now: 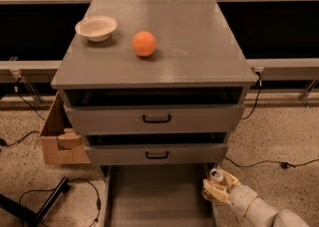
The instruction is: Place orange can into bottom drawer
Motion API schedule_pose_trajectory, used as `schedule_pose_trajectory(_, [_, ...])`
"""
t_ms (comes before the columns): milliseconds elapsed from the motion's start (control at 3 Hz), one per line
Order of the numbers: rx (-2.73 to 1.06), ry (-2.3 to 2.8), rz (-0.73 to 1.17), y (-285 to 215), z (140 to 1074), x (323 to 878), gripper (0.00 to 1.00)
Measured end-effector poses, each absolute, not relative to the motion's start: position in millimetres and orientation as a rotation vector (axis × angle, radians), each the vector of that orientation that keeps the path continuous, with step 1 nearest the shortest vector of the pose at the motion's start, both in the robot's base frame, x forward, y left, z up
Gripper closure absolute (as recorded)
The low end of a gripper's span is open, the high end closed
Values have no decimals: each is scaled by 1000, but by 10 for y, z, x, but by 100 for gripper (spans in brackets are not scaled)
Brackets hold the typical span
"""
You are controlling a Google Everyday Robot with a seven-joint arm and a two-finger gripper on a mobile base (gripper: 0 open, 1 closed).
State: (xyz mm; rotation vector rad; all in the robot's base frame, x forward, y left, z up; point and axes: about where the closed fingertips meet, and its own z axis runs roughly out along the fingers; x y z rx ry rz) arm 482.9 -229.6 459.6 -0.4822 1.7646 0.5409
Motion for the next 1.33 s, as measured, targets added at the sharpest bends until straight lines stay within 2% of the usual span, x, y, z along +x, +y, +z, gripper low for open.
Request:
schedule_pose_trajectory(333, [-482,1765,541,-2296,4596,4829,100])
schedule_pose_trajectory(667, [-501,1748,617,-2000,4385,5028,100])
schedule_pose_trajectory(1333, [-646,1626,871,-904,3537,5373,100])
